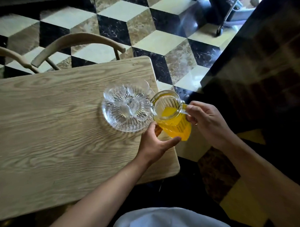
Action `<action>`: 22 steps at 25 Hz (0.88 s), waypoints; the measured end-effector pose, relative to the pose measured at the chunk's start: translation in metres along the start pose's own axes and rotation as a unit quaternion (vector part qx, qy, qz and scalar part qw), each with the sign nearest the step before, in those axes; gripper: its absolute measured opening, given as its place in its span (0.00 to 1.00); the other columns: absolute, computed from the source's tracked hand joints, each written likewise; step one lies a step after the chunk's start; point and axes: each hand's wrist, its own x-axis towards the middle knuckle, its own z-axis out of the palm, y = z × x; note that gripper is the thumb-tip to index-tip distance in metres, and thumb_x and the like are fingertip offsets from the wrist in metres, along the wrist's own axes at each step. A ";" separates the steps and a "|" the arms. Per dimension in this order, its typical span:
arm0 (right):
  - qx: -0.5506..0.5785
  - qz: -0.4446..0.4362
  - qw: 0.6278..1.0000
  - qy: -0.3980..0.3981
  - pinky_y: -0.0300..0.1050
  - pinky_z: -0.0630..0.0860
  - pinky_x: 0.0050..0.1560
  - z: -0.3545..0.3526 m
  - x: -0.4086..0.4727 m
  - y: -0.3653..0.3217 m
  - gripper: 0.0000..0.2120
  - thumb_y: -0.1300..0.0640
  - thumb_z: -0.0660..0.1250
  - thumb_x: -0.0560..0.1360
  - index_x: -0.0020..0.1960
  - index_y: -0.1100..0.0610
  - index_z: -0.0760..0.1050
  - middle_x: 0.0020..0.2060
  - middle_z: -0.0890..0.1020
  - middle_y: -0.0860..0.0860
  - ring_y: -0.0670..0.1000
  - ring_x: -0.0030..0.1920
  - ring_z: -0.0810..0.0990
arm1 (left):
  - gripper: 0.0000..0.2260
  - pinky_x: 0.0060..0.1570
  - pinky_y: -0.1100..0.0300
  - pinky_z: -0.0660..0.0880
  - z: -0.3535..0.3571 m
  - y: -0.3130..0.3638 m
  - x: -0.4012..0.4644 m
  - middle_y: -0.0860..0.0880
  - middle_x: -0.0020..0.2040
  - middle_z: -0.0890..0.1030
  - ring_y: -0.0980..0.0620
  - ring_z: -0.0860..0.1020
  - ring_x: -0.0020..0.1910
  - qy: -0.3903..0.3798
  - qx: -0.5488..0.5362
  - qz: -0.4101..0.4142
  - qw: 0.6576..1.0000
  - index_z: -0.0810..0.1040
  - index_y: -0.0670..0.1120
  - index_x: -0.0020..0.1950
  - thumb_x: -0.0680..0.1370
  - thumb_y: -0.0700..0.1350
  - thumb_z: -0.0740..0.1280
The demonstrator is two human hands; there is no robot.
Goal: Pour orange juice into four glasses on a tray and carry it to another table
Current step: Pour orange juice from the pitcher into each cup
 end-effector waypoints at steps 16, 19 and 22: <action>-0.114 0.042 0.990 -0.070 0.30 0.67 0.36 -0.010 0.051 0.003 0.17 0.62 0.59 0.84 0.36 0.57 0.69 0.33 0.69 0.51 0.39 0.32 0.69 | 0.38 0.64 0.40 0.81 0.053 -0.009 0.038 0.50 0.57 0.88 0.49 0.87 0.59 0.100 -0.160 -0.094 0.978 0.79 0.52 0.60 0.56 0.66 0.85; -0.134 0.057 0.986 -0.077 0.39 0.66 0.35 -0.011 0.061 0.009 0.17 0.57 0.61 0.83 0.36 0.56 0.70 0.31 0.70 0.47 0.42 0.32 0.68 | 0.40 0.64 0.40 0.81 0.061 -0.009 0.043 0.49 0.57 0.88 0.48 0.87 0.59 0.111 -0.179 -0.111 0.971 0.79 0.51 0.60 0.55 0.68 0.85; -0.158 0.067 0.982 -0.081 0.46 0.65 0.36 -0.010 0.068 0.012 0.17 0.49 0.63 0.80 0.33 0.50 0.70 0.28 0.71 0.42 0.43 0.31 0.68 | 0.40 0.67 0.40 0.79 0.066 -0.011 0.046 0.48 0.60 0.88 0.47 0.86 0.61 0.098 -0.219 -0.120 0.963 0.79 0.49 0.63 0.57 0.64 0.86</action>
